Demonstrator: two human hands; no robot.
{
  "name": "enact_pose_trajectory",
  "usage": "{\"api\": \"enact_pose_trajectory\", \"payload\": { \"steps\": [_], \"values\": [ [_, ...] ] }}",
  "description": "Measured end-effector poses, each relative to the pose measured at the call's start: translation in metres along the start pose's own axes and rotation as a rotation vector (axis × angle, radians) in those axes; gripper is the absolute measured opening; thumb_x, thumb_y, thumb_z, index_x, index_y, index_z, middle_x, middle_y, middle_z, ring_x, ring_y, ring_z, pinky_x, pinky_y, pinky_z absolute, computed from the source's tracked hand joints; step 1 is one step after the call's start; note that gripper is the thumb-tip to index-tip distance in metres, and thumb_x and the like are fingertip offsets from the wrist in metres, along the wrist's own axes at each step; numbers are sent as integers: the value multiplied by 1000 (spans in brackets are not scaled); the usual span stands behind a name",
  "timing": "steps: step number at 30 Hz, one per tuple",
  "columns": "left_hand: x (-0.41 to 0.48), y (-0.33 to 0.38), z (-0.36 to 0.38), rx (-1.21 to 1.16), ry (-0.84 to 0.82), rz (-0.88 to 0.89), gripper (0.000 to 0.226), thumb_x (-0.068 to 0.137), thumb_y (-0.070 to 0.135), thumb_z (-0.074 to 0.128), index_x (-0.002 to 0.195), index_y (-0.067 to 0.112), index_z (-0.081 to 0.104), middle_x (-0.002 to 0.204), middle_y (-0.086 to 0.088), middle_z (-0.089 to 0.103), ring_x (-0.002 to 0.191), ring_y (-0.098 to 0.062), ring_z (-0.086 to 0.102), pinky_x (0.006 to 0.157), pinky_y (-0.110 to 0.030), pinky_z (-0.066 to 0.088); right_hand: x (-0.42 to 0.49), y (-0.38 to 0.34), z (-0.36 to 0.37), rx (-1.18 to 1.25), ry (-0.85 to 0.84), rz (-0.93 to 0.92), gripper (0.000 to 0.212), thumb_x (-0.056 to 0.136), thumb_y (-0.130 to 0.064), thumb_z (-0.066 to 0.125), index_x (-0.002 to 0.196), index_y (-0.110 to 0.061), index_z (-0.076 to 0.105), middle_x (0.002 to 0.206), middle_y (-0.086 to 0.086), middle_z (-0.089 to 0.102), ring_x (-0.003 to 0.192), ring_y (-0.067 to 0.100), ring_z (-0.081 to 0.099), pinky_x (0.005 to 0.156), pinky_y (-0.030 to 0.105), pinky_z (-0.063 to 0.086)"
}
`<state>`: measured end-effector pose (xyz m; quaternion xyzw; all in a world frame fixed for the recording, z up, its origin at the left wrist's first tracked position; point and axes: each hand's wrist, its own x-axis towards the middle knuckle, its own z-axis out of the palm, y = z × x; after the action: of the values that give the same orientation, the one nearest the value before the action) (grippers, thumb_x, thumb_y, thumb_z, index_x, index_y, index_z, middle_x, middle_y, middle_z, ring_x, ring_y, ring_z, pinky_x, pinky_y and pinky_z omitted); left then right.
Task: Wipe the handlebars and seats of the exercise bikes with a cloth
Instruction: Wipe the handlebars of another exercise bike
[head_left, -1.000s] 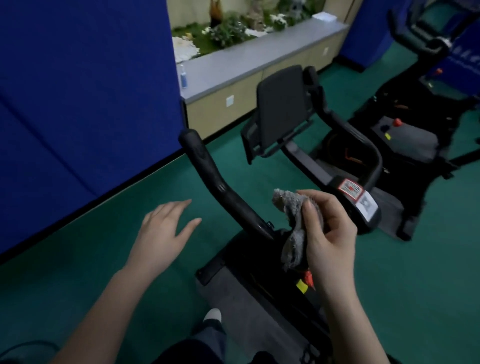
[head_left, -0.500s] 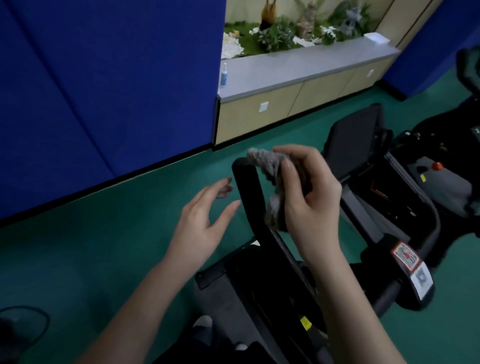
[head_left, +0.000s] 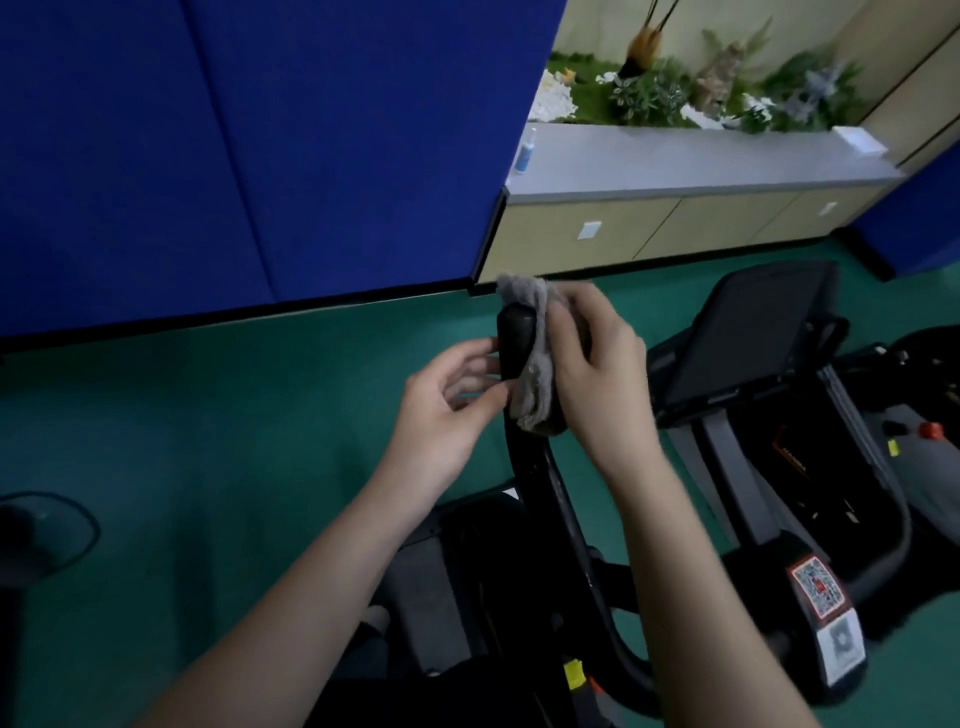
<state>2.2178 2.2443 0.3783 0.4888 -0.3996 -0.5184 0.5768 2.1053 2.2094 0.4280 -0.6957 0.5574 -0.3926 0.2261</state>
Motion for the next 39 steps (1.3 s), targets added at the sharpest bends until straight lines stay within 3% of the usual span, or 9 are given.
{"api": "enact_pose_trajectory", "payload": {
  "steps": [6,10,15,18,22,27,31,35,39],
  "values": [
    [-3,3,-1,-40,0,-14,41,81,-7,66,115,14,58,96,-2,64,74,3,61,78,-11,48,-40,11,5,25,151,42,12,93,-7,57,98,-9,68,72,-17,59,62,-7,54,62,4,36],
    [-5,1,-1,-67,-12,-15,41,81,-8,64,112,19,57,93,4,62,71,8,60,76,-8,47,-57,15,3,-15,184,33,17,90,-4,62,103,-8,71,92,0,71,84,7,67,77,17,51],
    [-6,-5,-1,-101,-12,-32,31,81,-8,64,99,17,62,88,6,65,71,8,61,73,-9,48,-44,0,9,-82,404,-238,21,89,3,61,107,-1,70,108,9,65,99,21,62,91,19,46],
    [-8,-11,-2,-128,-29,-25,32,81,-11,61,91,20,63,88,6,67,73,6,63,74,-10,49,-30,1,7,-161,262,-371,20,88,3,62,105,-1,71,107,13,61,100,30,57,90,18,41],
    [-10,-18,-3,-127,-55,-43,33,82,-11,60,92,20,64,88,7,68,77,2,63,78,-13,49,-46,18,-2,-255,40,-434,17,85,3,66,101,0,72,101,13,62,95,28,53,84,23,43],
    [-18,-26,-2,-149,-59,-53,29,82,-10,61,94,16,65,88,2,69,76,0,64,73,-12,47,-35,15,-8,-224,90,-561,15,89,0,61,100,3,72,100,14,63,95,25,52,86,24,42],
    [-21,-28,1,-198,-38,-73,29,83,-13,57,93,13,65,83,6,69,73,2,64,68,-10,47,-21,13,-5,-300,-105,-680,17,84,7,65,99,4,71,100,10,68,96,31,55,84,39,48],
    [-22,-31,3,-231,-14,-86,27,84,-12,58,89,14,64,74,12,69,68,3,61,68,-10,47,-27,24,-20,-259,-216,-683,16,85,7,66,99,3,72,99,8,69,96,28,55,89,27,44],
    [-22,-31,5,-228,14,-80,20,84,-10,60,99,3,64,83,2,66,69,4,62,70,-10,48,-25,22,-19,-243,-160,-654,14,87,3,64,100,2,71,101,9,69,98,25,54,91,23,42]
  ]
}}
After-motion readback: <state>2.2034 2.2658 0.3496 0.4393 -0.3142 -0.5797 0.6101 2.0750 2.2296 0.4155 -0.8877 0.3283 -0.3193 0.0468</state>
